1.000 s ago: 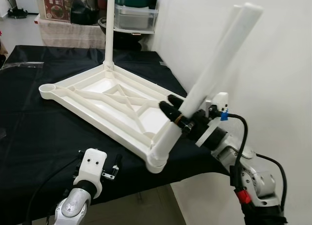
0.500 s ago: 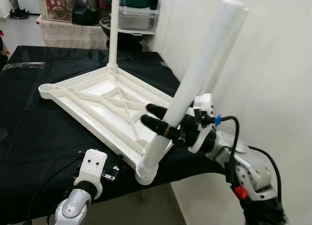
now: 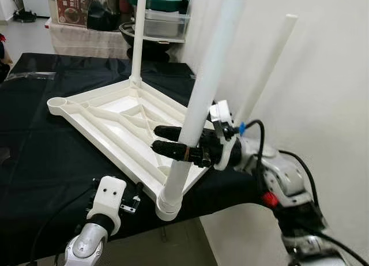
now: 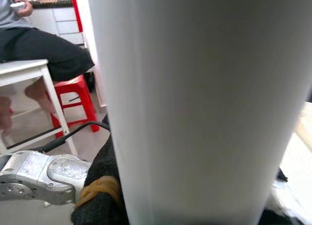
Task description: Building children table
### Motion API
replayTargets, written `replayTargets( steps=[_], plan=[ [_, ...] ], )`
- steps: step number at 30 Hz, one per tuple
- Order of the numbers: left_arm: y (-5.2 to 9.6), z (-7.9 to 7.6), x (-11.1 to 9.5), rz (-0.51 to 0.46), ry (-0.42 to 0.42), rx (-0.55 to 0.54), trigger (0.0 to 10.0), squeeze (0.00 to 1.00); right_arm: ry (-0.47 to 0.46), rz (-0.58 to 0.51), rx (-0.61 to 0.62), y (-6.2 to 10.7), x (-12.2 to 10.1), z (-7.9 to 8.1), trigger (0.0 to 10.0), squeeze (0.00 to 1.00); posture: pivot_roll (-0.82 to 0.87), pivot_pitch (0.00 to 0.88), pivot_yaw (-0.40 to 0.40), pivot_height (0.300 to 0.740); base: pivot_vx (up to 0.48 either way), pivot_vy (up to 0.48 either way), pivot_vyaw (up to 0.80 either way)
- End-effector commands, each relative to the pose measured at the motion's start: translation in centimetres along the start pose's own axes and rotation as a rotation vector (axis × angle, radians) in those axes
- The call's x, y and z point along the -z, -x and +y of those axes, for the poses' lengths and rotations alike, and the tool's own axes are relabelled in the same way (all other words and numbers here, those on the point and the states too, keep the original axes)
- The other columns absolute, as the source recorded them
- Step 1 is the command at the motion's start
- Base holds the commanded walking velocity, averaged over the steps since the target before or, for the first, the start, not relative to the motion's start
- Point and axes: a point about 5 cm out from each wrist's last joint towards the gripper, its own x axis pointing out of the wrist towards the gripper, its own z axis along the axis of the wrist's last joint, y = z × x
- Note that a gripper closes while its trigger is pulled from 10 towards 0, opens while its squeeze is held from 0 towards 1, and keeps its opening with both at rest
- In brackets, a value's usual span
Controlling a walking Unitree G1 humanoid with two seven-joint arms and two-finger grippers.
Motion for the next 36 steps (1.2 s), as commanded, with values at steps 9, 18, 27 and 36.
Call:
replayTargets(
  steps=[9, 18, 27, 36],
  plan=[
    [0.2, -0.6, 0.1, 0.013, 0.013, 0.010, 10.0, 0.00, -0.068, 0.091, -0.016, 0.3, 1.3, -2.3, 10.0, 0.00, 0.20, 0.000, -0.216, 0.740, 0.000, 0.000, 0.00],
    [0.2, -0.7, 0.1, 0.016, 0.015, 0.013, 10.0, 0.00, -0.069, 0.076, -0.022, 0.4, 1.6, -2.8, 10.0, 0.00, 0.17, 0.000, -0.210, 0.740, 0.000, 0.000, 0.00],
    [0.0, -0.6, 0.3, 0.019, 0.017, 0.013, 10.0, 0.00, -0.080, 0.028, 0.031, 1.3, 2.2, -2.5, 10.0, 0.00, 0.13, 0.000, -0.192, 0.740, 0.000, 0.000, 0.00],
    [-0.1, -0.6, 0.4, 0.018, 0.018, 0.019, 10.0, 0.00, -0.063, 0.014, 0.307, 1.9, 3.9, -2.8, 10.0, 0.00, 0.11, 0.000, -0.183, 0.740, 0.000, 0.000, 0.00]
  ],
)
